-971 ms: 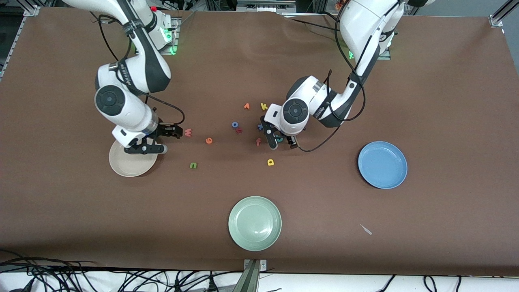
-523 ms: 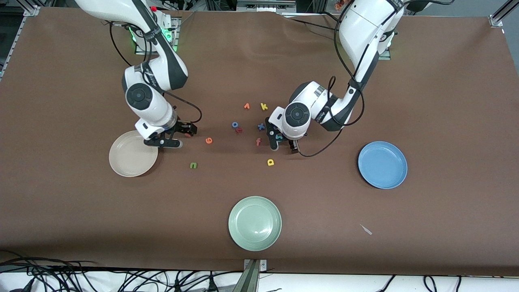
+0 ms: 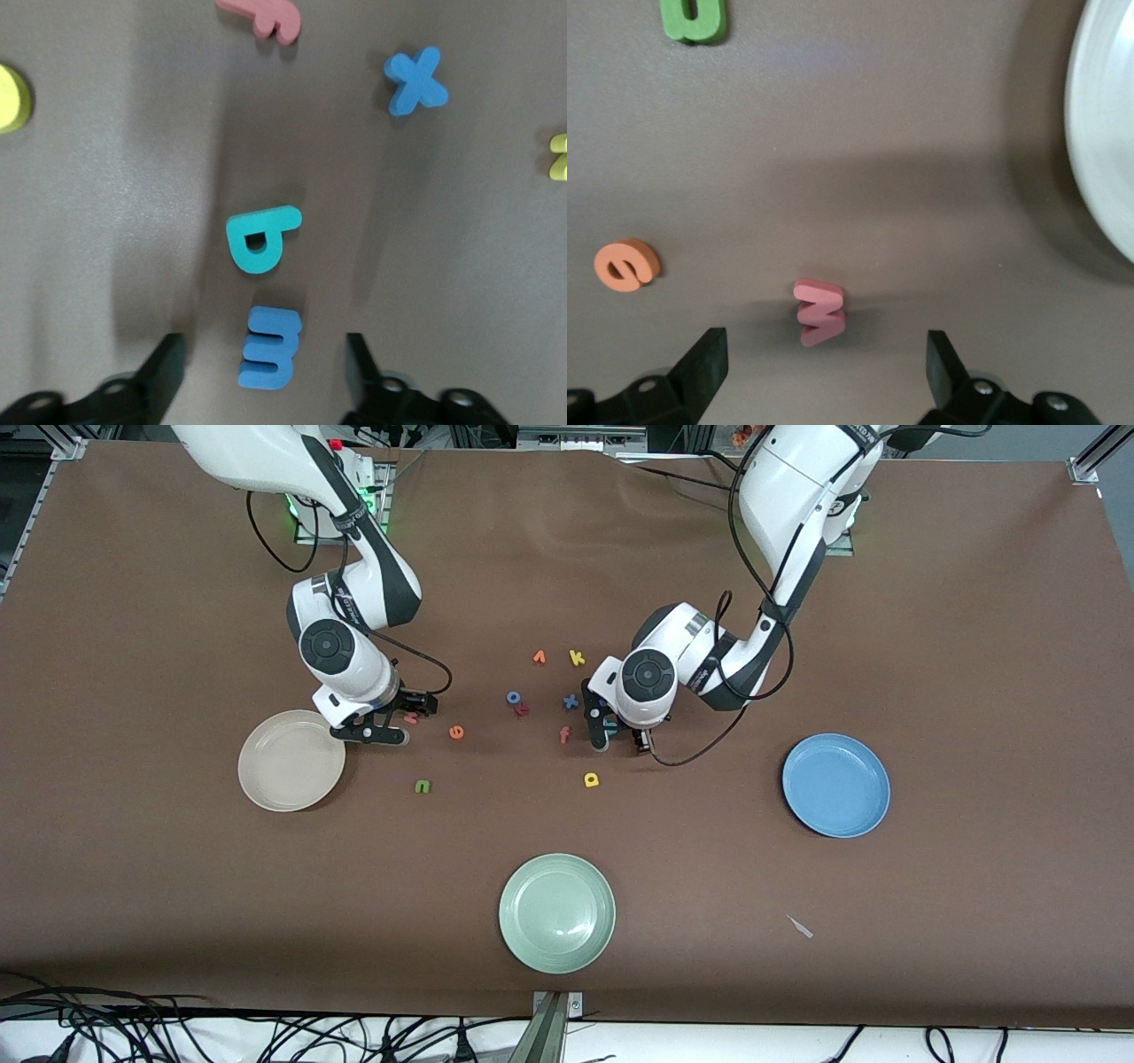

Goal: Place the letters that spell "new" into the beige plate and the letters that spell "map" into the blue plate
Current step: 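Carry the m to the blue plate while the right gripper lifts w, then release the m on the blue plate while the right gripper lowers w, then reach the teal letter with the left gripper while the right reaches u, then grasp the teal letter with the left gripper while the right grasps u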

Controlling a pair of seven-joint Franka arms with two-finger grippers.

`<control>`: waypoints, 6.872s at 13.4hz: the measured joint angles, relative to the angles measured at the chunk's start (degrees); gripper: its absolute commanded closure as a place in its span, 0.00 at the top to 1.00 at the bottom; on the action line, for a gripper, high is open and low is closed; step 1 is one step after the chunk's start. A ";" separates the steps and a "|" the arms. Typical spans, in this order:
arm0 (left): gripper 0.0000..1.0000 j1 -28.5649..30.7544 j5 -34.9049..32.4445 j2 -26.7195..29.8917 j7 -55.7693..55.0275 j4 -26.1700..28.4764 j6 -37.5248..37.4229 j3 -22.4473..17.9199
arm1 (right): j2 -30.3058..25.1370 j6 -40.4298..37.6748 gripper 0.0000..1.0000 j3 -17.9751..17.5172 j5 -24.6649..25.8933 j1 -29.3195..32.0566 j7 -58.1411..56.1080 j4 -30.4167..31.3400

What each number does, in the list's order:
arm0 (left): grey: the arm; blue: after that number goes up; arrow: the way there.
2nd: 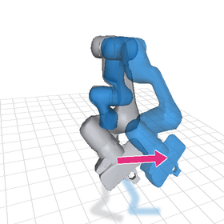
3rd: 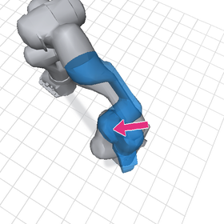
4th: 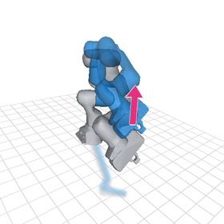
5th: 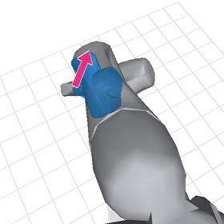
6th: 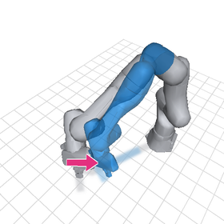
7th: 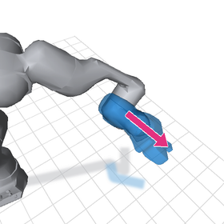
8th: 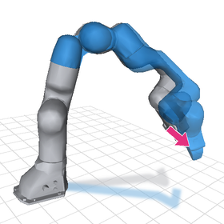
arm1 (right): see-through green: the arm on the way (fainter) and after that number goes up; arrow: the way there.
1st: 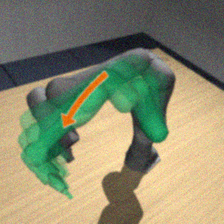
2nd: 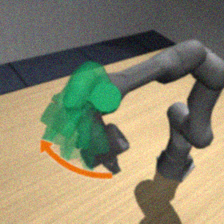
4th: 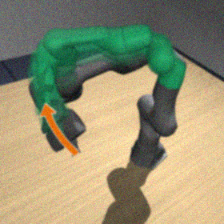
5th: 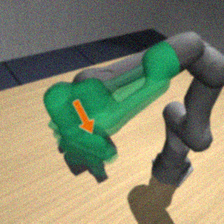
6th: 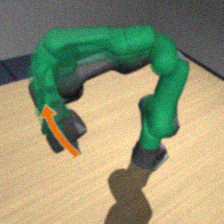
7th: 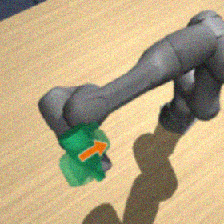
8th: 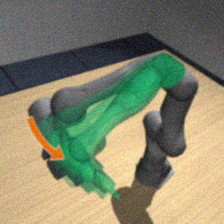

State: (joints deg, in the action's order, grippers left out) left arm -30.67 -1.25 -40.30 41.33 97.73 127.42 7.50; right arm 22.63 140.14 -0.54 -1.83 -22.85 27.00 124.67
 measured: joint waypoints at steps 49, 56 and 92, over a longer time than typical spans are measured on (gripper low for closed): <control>1.00 18.70 -9.74 6.60 -54.01 -1.96 -13.88 18.38 | 10.20 -16.48 1.00 -0.51 2.69 12.28 -9.87 -26.18; 0.96 10.91 -9.94 0.23 -93.02 -0.78 1.41 17.91 | 13.75 -9.73 1.00 -1.05 -2.96 5.65 -1.78 -26.34; 0.06 24.39 -16.08 6.01 -75.30 -2.91 -14.35 15.57 | 19.64 -6.43 0.20 -1.05 -3.06 3.46 -0.25 -30.51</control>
State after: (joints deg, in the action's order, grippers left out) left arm -6.28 -17.34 -34.29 -33.97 94.82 113.07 23.07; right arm 42.28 133.71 -1.59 -4.89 -19.38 26.75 94.16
